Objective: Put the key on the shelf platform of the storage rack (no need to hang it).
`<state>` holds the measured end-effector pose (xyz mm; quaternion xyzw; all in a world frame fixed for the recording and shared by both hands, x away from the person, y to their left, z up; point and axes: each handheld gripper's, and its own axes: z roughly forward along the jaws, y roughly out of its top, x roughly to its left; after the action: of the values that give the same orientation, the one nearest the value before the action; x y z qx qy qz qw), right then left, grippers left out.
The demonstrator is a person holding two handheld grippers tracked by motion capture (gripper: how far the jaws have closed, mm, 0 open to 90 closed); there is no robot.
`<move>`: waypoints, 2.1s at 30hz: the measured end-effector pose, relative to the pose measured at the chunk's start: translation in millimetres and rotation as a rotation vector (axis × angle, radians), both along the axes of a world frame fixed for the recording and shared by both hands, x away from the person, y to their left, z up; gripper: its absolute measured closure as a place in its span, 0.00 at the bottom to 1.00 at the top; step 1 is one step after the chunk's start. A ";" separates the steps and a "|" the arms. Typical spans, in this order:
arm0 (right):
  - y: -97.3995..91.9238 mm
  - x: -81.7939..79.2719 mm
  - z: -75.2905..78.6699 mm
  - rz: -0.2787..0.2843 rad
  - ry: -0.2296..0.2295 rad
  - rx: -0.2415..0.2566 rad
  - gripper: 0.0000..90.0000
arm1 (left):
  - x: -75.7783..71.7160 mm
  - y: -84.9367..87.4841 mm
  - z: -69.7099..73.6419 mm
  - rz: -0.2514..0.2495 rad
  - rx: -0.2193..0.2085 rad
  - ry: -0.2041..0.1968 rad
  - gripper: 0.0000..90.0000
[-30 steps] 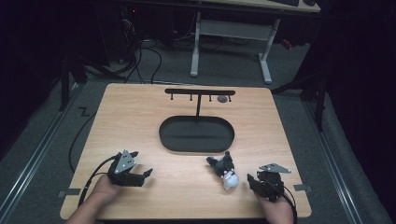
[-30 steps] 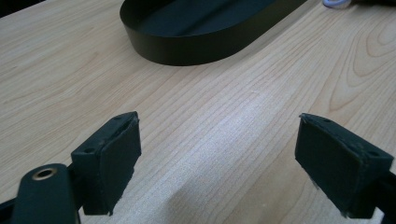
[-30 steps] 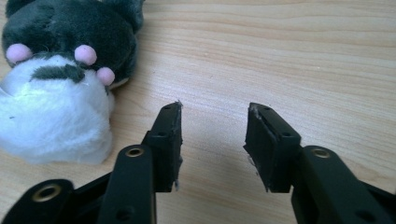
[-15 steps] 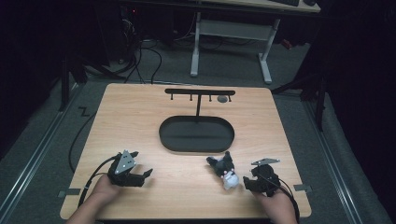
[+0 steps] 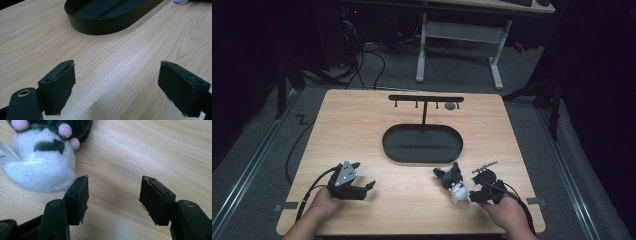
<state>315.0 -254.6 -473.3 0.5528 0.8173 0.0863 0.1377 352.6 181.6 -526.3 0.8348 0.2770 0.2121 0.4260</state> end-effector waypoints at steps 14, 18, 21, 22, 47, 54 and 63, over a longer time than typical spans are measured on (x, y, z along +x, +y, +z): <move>4.0 8.7 20.8 -0.036 0.122 0.012 0.38 | -0.1 -0.1 0.0 -0.001 0.000 -0.001 0.17; 7.8 11.1 32.9 -0.022 0.123 0.053 0.19 | 0.0 -0.1 0.0 -0.002 0.000 0.001 0.17; 12.9 11.7 41.8 -0.007 0.112 0.061 0.17 | 0.4 -0.1 0.0 -0.002 -0.001 0.004 0.17; 15.0 11.7 43.7 -0.016 0.112 0.071 0.16 | 0.4 -0.2 0.0 -0.003 -0.001 0.005 0.17; 63.8 31.2 17.8 0.052 0.171 0.063 0.08 | 0.9 0.2 0.1 -0.008 -0.005 0.009 0.17; 61.0 32.5 7.2 0.063 0.162 0.060 0.16 | 1.0 0.2 0.1 -0.009 -0.005 0.009 0.17; 54.7 29.2 -0.8 0.055 0.183 0.095 0.22 | 0.8 -0.1 0.0 -0.009 -0.003 0.008 0.17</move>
<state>344.2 -199.9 -474.1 0.5419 0.8362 0.0776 0.0335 353.4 181.5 -526.2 0.8364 0.2750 0.2063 0.4269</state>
